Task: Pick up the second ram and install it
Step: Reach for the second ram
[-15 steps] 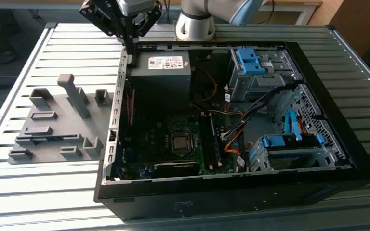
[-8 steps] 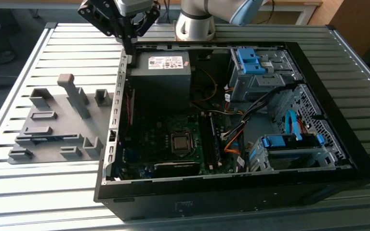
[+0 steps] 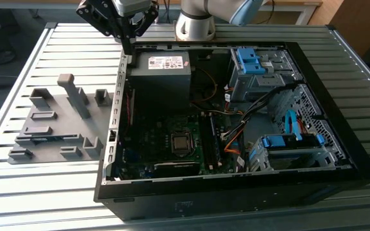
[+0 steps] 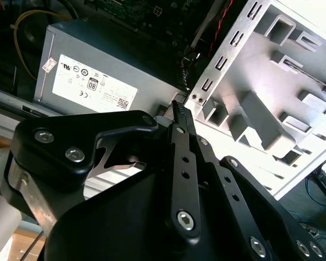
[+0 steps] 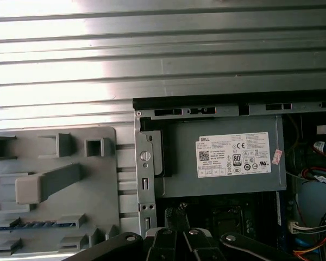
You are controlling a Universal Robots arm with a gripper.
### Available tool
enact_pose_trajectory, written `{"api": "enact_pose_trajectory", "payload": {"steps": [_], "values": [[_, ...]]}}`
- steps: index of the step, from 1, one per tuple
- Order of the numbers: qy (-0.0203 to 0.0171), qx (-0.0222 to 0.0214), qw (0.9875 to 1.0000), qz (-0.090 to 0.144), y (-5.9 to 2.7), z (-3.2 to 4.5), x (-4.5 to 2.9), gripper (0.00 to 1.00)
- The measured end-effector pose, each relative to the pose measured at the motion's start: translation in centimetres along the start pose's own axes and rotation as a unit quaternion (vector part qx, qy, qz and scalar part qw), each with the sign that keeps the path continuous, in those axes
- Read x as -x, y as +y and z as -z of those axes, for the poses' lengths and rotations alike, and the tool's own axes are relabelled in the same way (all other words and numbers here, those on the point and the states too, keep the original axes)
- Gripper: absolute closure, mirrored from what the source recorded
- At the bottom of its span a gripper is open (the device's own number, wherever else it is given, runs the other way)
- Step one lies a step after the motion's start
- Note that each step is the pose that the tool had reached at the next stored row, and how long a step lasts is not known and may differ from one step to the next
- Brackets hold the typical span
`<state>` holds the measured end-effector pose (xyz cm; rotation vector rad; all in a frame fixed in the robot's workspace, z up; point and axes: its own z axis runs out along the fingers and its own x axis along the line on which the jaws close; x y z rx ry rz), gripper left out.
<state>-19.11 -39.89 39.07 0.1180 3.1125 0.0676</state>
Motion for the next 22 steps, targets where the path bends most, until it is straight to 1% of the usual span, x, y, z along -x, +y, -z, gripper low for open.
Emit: {"api": "enact_pose_trajectory", "payload": {"steps": [22], "values": [[0.0, 0.0, 1.0, 0.0, -0.05, 0.0, -0.7, 0.89]]}}
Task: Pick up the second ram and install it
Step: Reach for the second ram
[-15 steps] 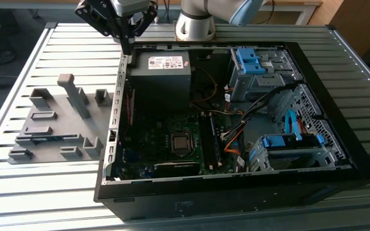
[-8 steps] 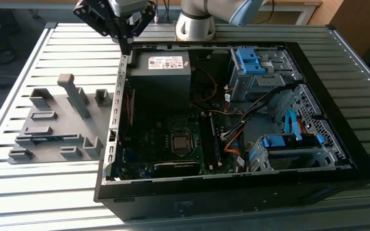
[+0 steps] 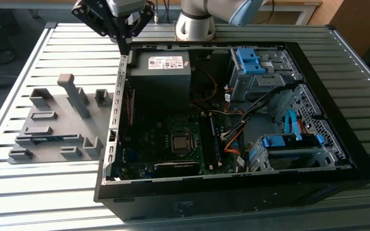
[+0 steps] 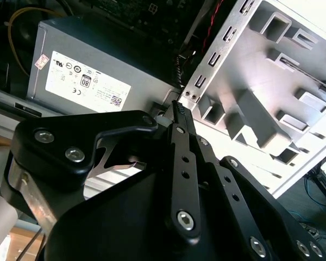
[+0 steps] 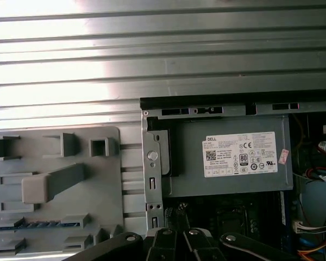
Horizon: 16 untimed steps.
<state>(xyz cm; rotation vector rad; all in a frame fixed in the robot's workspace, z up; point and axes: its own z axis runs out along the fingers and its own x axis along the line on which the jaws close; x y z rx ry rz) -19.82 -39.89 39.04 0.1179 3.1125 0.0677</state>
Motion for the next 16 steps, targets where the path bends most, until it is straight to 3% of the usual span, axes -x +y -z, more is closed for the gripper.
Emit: {"api": "enact_pose_trajectory", "payload": {"steps": [16], "values": [[0.0, 0.0, 1.0, 0.0, -0.04, 0.02, -0.57, 0.89]]}}
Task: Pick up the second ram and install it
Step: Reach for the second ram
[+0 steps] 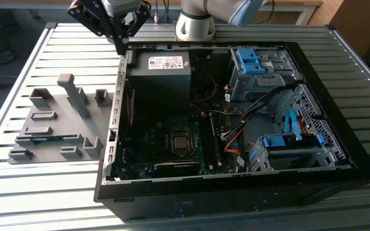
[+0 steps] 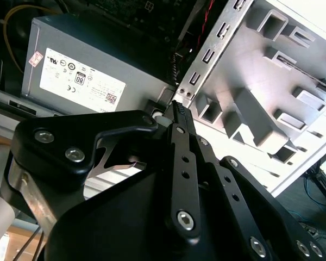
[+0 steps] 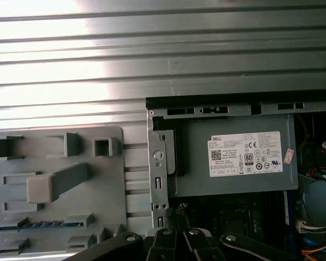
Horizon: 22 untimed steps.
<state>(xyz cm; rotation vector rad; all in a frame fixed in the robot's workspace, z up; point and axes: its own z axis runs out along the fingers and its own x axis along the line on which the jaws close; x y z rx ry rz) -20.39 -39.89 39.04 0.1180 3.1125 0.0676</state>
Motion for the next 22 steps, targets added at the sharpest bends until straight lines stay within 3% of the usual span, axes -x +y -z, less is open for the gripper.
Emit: {"api": "enact_pose_trajectory", "payload": {"steps": [22], "values": [[0.0, 0.0, 1.0, 0.0, -0.07, 0.02, -0.89, 0.89]]}}
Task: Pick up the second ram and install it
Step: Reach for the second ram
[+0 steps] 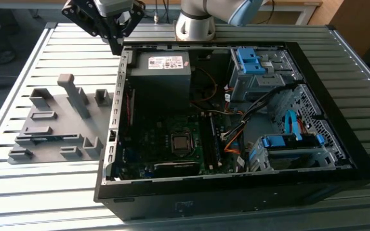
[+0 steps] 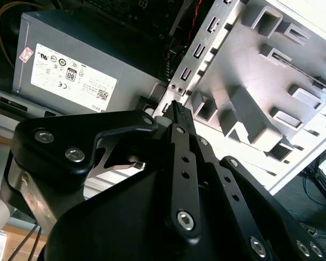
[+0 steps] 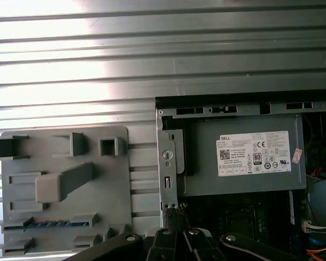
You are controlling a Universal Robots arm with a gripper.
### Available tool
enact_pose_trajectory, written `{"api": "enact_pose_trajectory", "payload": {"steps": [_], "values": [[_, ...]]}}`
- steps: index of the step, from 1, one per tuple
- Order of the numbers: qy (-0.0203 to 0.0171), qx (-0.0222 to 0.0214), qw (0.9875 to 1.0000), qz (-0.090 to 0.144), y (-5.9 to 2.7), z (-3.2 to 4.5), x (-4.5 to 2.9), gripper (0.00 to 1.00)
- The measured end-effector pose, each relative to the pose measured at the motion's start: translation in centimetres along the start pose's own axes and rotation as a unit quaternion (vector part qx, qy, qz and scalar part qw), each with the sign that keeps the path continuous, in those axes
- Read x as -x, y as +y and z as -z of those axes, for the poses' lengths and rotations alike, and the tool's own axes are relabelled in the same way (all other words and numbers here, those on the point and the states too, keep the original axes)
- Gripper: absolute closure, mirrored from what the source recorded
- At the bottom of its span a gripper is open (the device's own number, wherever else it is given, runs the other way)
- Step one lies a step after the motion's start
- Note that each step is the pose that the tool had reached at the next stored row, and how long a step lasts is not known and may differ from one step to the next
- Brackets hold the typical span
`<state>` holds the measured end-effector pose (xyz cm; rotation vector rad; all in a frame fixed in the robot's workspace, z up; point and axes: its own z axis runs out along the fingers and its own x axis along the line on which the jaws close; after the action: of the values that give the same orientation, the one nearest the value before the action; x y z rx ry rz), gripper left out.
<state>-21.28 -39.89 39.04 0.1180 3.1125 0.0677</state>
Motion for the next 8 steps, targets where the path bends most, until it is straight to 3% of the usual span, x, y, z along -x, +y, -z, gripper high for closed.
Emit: {"api": "enact_pose_trajectory", "payload": {"steps": [8], "values": [[0.0, 0.0, 1.0, 0.0, -0.02, 0.01, -0.28, 0.89]]}}
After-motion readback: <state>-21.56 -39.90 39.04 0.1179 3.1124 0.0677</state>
